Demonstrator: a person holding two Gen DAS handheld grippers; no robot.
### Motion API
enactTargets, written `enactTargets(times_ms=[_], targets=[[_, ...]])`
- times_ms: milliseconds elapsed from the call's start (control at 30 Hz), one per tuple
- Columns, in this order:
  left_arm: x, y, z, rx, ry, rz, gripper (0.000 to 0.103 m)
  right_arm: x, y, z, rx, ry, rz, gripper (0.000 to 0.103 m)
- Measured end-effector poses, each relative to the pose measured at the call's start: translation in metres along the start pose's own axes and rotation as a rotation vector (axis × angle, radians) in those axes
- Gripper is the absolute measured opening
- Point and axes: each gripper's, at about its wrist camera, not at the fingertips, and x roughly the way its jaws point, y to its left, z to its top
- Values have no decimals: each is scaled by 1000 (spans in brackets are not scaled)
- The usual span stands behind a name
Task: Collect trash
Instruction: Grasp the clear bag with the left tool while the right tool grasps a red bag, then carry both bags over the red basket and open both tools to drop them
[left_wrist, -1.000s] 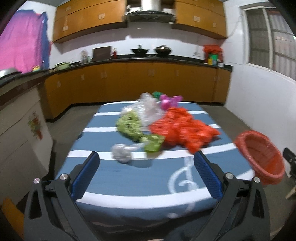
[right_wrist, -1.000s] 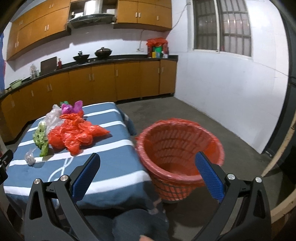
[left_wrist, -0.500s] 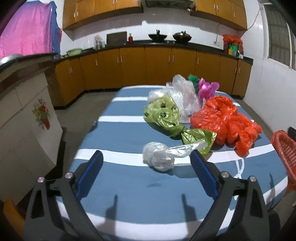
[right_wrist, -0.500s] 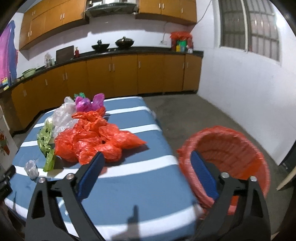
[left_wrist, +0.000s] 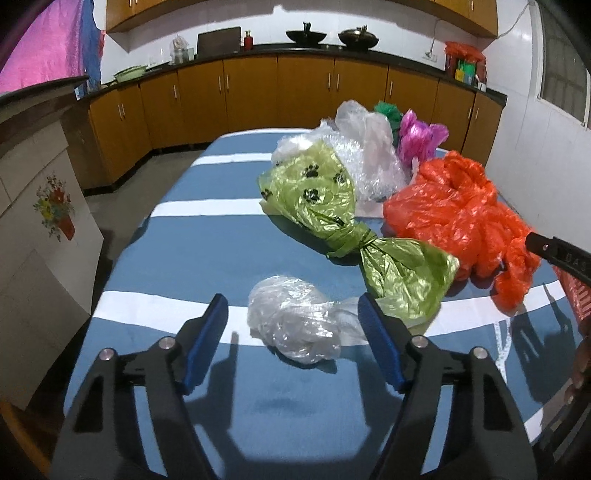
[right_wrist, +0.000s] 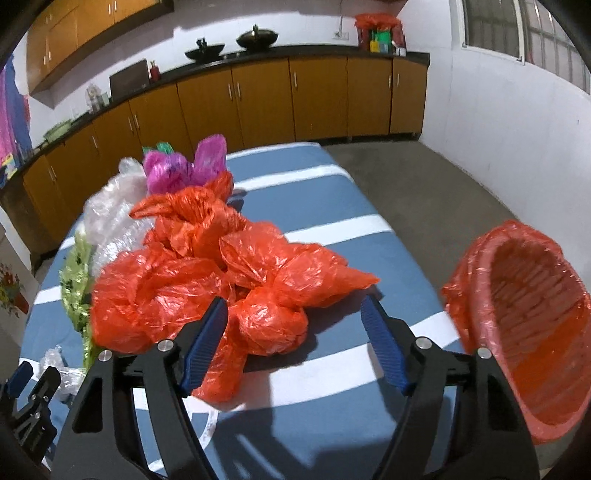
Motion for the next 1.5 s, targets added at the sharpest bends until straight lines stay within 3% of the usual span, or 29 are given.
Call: enactTargets(times_ms=[167, 300, 500, 900, 1033, 1500], targets=[[15, 3, 2, -23, 57, -17, 56, 14, 1, -6, -5, 51, 12, 72], [18, 6, 3, -33, 67, -29, 44, 18, 0, -11, -11, 74, 54, 49], [13, 8, 7, -31, 51, -47, 34, 13, -1, -13, -19, 63, 86, 42], [-15, -1, 23, -26, -46, -112, 30, -12, -20, -13, -7, 16, 104, 34], [-26, -8, 29, -22, -76, -134, 30, -7, -25, -16, -1, 37, 106, 31], [-54, -57, 49, 47, -146, -219, 30, -49, -48, -12, -1, -41, 112, 27]])
